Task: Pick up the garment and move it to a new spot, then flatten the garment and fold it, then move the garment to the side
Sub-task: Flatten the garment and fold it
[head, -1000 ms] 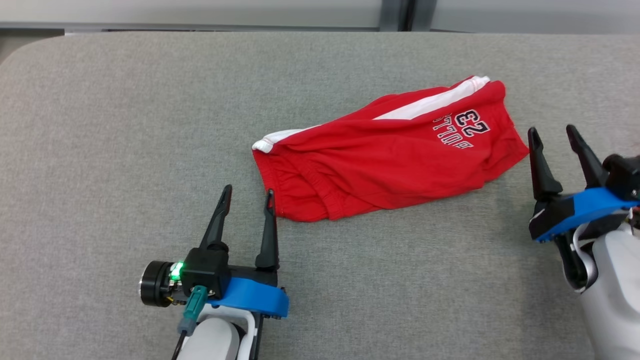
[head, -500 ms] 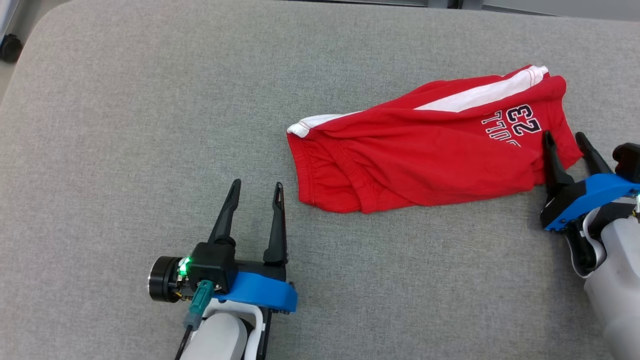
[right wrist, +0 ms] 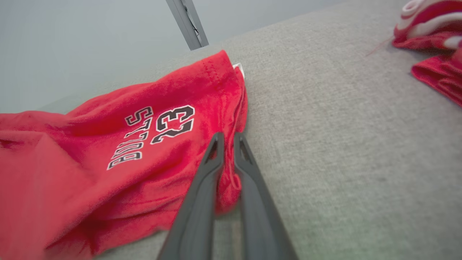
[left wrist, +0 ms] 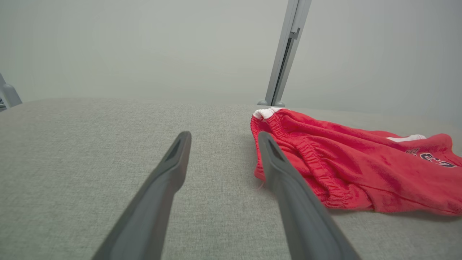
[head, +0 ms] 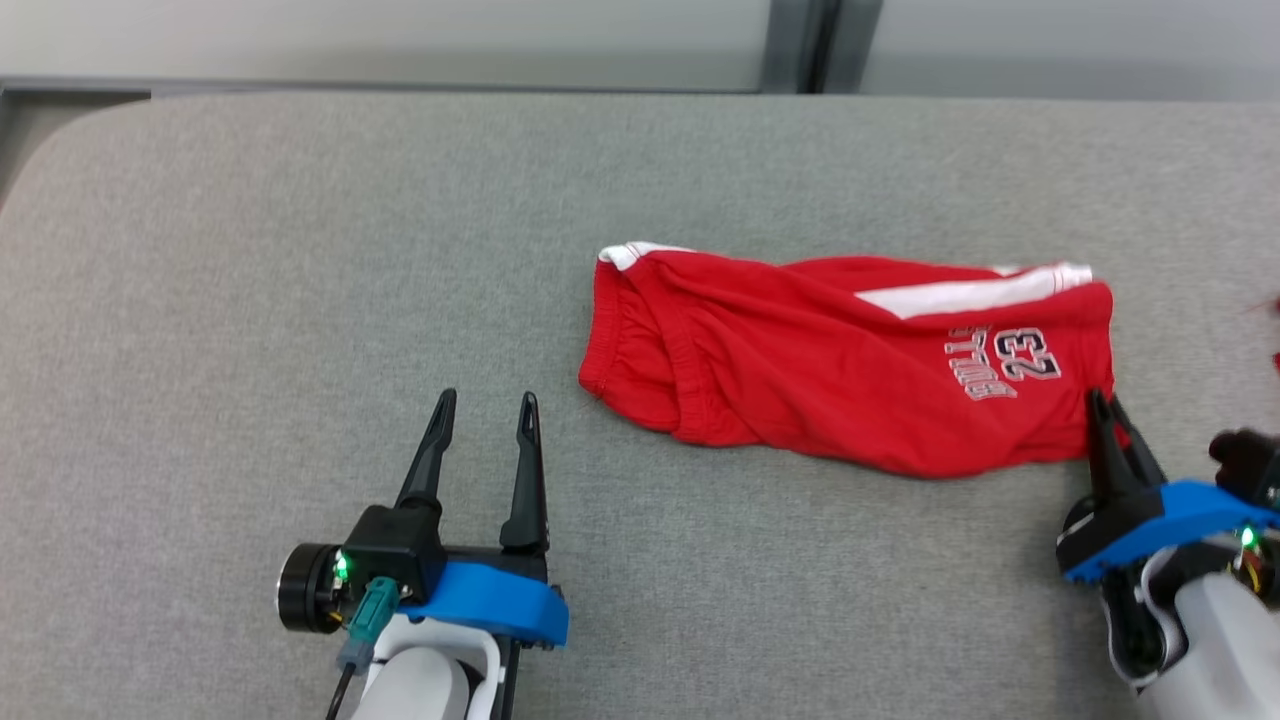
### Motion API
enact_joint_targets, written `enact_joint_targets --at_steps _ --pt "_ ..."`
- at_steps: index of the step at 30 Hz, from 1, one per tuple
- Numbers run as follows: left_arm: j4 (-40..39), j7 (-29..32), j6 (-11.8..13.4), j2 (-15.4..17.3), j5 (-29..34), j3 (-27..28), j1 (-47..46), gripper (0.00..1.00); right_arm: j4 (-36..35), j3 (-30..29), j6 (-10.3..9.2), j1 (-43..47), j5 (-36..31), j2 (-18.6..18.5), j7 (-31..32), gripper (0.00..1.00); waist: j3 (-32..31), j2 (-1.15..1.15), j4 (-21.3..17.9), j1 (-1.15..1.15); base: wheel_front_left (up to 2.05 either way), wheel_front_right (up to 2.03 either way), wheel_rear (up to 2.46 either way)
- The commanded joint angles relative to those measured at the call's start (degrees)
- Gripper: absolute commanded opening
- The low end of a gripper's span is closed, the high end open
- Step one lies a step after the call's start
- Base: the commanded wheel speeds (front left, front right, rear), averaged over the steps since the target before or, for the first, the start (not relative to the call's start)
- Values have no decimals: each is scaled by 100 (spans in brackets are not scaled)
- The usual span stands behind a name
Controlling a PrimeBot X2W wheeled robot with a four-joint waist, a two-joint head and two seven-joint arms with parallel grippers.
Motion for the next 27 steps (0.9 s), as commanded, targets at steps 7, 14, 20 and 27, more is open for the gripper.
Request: enact_joint_targets --at_steps 7,14,20,27 --pt "58 -13 -168 4 -20 108 307 100 -278 -196 -2 643 -53 76 1 0 -412 0 -219 0 0 0 0" --pt "59 -13 -233 3 -49 57 421 100 -707 -175 -1 316 -270 23 0 0 -371 0 -30 0 0 0 0" --pt "17 -13 -201 3 -155 -75 339 100 -1311 614 -1 -232 -448 181 1 0 -265 0 293 0 0 0 0" --pt "-93 -13 -101 2 -355 -336 305 100 -1301 1840 -1 -661 -621 291 1 0 -137 0 870 0 0 0 0"
